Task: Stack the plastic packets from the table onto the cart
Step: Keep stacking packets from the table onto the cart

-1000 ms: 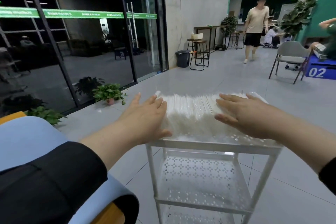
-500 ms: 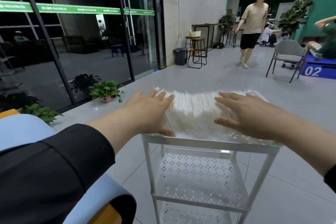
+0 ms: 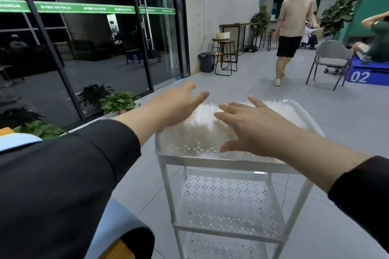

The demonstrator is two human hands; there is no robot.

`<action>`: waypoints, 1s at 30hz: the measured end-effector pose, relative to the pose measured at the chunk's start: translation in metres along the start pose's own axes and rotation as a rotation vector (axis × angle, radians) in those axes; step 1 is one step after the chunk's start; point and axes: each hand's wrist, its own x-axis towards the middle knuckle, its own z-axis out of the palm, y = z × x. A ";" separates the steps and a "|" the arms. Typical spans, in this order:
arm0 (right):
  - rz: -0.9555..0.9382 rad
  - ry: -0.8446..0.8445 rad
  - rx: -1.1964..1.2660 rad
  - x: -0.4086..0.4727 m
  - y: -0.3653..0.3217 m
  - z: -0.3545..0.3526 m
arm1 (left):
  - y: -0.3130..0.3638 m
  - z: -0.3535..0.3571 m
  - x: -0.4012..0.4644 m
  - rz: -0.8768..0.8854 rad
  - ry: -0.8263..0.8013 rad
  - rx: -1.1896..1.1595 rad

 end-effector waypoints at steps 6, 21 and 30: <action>0.014 0.015 -0.015 0.004 0.006 0.006 | 0.006 0.013 0.040 -0.021 -0.184 -0.033; 0.075 0.120 -0.057 0.008 0.003 0.017 | 0.040 0.026 0.052 0.080 -0.224 -0.068; 0.236 0.235 0.250 -0.011 0.046 -0.011 | 0.021 0.019 0.015 0.340 -0.057 0.030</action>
